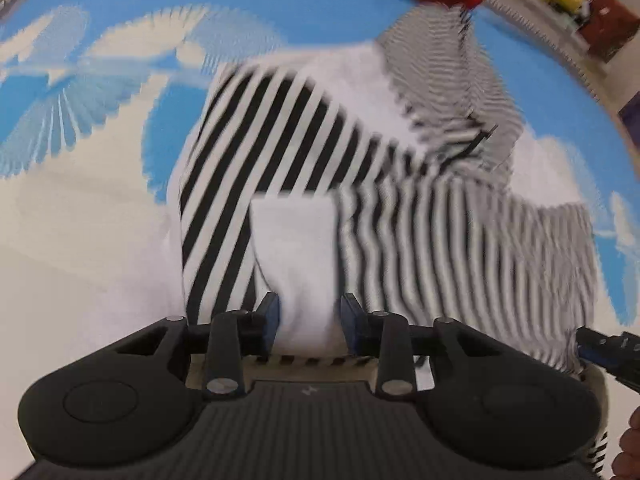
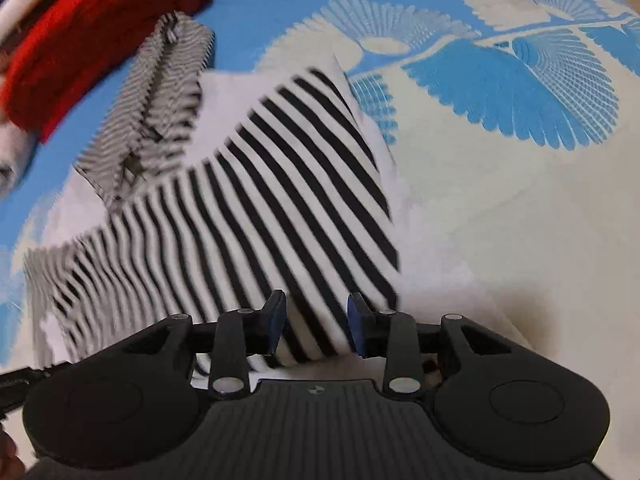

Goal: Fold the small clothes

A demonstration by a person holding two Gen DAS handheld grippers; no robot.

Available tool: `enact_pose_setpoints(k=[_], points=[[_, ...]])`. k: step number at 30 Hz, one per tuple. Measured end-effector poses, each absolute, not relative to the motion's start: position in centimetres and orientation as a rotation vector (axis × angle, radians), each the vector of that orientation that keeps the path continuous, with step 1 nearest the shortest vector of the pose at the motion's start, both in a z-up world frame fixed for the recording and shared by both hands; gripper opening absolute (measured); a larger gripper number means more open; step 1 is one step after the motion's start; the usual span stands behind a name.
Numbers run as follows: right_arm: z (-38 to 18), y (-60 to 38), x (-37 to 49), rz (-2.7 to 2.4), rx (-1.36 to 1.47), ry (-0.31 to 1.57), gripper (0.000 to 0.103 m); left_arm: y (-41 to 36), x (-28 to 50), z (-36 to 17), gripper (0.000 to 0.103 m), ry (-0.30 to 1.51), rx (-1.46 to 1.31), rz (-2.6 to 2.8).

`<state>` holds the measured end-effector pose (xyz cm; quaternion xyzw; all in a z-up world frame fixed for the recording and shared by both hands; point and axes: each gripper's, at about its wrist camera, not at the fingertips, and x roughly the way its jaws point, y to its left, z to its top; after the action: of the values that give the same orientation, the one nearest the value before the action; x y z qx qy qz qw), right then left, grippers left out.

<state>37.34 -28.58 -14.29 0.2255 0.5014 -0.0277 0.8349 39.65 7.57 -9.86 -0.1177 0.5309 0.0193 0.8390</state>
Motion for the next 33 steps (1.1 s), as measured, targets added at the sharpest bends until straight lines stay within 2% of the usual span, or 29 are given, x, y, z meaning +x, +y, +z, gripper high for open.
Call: enact_pose_setpoints(k=[10, 19, 25, 31, 32, 33], points=[[-11.3, -28.0, 37.2, -0.021, 0.375, 0.959, 0.035, 5.1, 40.1, -4.2, 0.038, 0.877, -0.179, -0.101], [-11.3, -31.6, 37.2, -0.257, 0.203, 0.941, 0.035, 3.0, 50.9, -1.8, 0.038, 0.779, -0.067, -0.099], [-12.1, -34.9, 37.1, -0.36, 0.229, 0.959, 0.035, 0.6, 61.3, -4.6, 0.038, 0.756, 0.014, -0.145], [-13.2, -34.9, 37.4, -0.382, 0.143, 0.997, 0.035, 0.6, 71.6, -8.8, 0.038, 0.789, -0.077, -0.122], [-13.5, -35.1, 37.5, -0.386, 0.143, 1.007, 0.035, 0.6, 73.2, -9.5, 0.039, 0.795, -0.092, -0.112], [-13.6, -35.1, 37.5, -0.388, 0.147, 1.013, 0.035, 0.4, 74.9, -10.3, 0.045, 0.804, -0.101, -0.102]])
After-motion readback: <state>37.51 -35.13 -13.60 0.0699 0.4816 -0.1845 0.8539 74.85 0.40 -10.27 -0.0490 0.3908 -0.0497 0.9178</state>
